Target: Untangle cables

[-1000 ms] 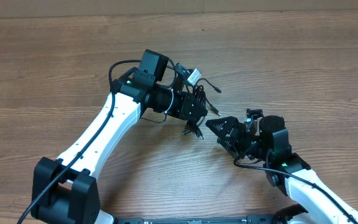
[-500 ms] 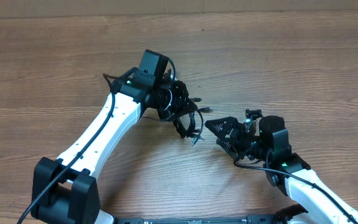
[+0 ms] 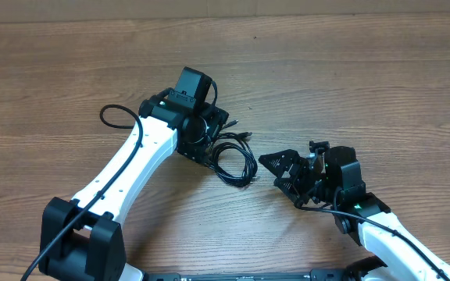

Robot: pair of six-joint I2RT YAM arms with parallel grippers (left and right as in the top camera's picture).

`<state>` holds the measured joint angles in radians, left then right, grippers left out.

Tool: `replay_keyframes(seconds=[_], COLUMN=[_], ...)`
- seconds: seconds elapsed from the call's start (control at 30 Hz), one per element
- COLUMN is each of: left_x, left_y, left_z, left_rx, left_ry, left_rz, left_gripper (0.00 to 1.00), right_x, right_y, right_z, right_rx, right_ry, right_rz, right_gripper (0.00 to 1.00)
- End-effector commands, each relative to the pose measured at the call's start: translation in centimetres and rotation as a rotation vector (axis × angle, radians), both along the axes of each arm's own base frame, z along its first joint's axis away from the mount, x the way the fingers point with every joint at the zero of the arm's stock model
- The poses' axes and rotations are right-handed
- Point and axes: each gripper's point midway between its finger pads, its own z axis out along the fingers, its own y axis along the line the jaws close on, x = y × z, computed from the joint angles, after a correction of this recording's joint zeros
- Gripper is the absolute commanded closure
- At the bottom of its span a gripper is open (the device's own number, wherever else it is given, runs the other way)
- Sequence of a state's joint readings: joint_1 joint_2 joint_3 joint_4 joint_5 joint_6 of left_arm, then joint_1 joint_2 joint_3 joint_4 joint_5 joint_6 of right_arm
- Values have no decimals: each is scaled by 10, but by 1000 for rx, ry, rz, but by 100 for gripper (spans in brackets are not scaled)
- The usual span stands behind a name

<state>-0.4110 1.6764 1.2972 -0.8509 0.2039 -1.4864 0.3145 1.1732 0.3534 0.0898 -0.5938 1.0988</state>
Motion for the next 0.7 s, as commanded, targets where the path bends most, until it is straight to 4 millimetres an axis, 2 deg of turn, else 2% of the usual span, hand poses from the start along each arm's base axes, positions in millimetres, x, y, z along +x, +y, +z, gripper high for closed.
replay_keyframes(seconds=[0.0, 0.13, 0.17, 0.2, 0.23, 0.4, 0.53, 0.67], left_x=[10, 3, 1, -5, -10, -28, -35, -36], left_y=[16, 19, 21, 24, 28, 37, 41, 51], left_z=[7, 4, 3, 1, -1, -6, -7, -8], left_rx=[134, 167, 174, 190, 209, 242, 257, 260], left_ry=[-105, -101, -91, -70, -47, 22, 47, 68], left_rz=[-109, -200, -210, -220, -232, -276, -311, -286], left_gripper=[12, 4, 5, 13, 18, 18, 13, 6], right_x=[5, 5, 5, 6, 8, 22, 22, 22], right_y=[-1, -1, -1, -1, -3, -16, 2, 14], right_z=[6, 6, 6, 7, 6, 2, 17, 7], right_rx=[-6, -8, -24, -71, -132, -343, -353, -404], right_ry=[-31, -37, -64, -147, -234, -452, -617, -656], right_rz=[-10, -6, 12, 63, 107, 174, 271, 314], right_gripper=[0, 0, 0, 0, 0, 0, 1, 0])
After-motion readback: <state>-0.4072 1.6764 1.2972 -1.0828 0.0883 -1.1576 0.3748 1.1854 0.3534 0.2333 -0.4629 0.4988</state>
